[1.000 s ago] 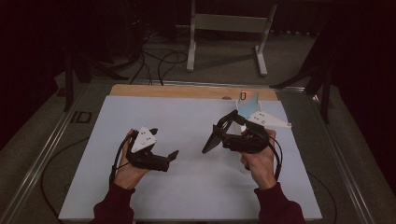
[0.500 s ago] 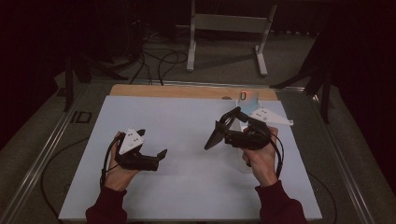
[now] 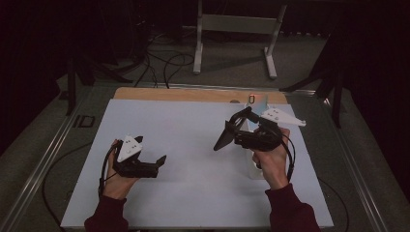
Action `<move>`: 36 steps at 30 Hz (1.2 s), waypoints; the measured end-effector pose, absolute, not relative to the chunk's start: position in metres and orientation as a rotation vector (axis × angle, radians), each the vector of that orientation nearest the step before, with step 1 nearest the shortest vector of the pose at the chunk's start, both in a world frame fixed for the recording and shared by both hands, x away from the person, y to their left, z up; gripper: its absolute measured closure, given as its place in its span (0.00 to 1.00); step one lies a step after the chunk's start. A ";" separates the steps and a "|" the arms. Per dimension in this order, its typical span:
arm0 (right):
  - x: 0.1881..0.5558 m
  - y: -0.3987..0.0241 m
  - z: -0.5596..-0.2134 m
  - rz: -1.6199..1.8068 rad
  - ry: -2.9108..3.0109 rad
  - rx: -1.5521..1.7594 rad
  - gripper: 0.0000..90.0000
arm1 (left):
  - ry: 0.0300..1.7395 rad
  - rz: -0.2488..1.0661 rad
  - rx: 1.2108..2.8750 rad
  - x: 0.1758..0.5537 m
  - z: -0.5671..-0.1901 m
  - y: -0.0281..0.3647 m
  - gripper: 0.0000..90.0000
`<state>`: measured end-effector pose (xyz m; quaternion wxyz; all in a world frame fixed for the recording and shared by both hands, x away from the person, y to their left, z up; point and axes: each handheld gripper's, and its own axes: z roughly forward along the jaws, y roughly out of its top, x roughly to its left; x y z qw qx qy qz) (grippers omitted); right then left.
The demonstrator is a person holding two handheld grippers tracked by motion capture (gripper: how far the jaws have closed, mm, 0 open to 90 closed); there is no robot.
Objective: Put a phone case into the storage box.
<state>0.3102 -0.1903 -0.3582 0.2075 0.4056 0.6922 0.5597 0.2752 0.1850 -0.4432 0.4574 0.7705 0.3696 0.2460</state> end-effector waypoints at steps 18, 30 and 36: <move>0.318 -0.202 -0.358 1.542 1.895 1.161 0.17 | 0.960 0.647 1.874 0.271 -0.452 0.205 0.00; 0.322 -0.209 -0.359 1.532 1.880 1.176 0.17 | 0.977 0.659 1.836 0.262 -0.462 0.219 0.00; 0.325 -0.211 -0.360 1.530 1.870 1.188 0.17 | 0.998 0.680 1.815 0.256 -0.468 0.231 0.00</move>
